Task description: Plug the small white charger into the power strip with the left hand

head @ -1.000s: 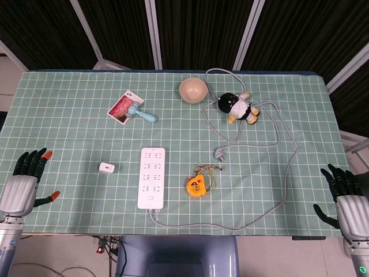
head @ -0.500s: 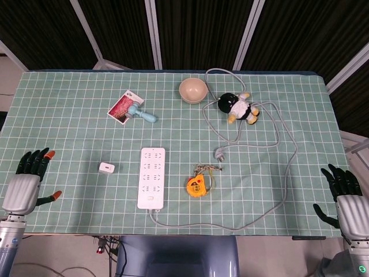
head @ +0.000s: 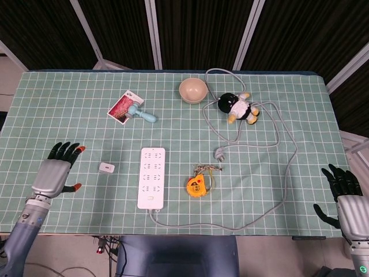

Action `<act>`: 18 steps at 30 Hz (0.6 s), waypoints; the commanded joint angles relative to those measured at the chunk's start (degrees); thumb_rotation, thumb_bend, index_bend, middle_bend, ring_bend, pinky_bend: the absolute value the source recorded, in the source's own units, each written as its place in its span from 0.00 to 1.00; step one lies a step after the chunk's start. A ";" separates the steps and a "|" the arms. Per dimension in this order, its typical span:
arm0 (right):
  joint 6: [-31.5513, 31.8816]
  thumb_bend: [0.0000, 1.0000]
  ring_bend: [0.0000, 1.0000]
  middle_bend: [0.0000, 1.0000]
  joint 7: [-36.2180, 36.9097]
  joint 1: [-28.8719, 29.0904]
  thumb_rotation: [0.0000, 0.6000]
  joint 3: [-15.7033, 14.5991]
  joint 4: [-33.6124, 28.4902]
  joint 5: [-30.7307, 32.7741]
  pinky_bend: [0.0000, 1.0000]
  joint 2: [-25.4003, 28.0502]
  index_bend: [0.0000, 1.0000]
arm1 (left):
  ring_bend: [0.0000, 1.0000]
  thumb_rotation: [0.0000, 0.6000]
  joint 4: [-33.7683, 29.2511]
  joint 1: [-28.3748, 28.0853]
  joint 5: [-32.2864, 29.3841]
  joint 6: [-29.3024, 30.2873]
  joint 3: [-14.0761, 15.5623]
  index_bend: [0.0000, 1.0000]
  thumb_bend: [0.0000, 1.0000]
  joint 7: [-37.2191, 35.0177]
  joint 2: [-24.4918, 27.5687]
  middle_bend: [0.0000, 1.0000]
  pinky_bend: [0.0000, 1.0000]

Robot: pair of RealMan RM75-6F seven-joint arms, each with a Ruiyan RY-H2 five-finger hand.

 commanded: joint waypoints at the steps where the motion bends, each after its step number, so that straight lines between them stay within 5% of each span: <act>1: -0.09 0.35 0.00 0.00 0.17 0.02 1.00 0.01 -0.03 0.08 0.00 0.05 0.08 | 0.00 1.00 -3.40 -5.75 -9.36 -5.88 -2.20 0.20 0.14 8.05 -0.38 0.17 0.00; 9: -0.39 0.35 0.00 0.00 1.21 0.08 1.00 0.06 -0.26 0.35 0.00 0.32 0.08 | 0.00 1.00 -1.31 -12.53 -22.36 -6.80 -1.71 0.27 0.18 18.40 -6.14 0.27 0.00; 18: -0.52 0.35 0.00 0.00 1.29 0.09 1.00 0.07 -0.39 0.48 0.00 0.41 0.08 | 0.00 1.00 0.69 -15.89 -26.64 -6.16 -0.59 0.29 0.19 20.72 -9.18 0.28 0.00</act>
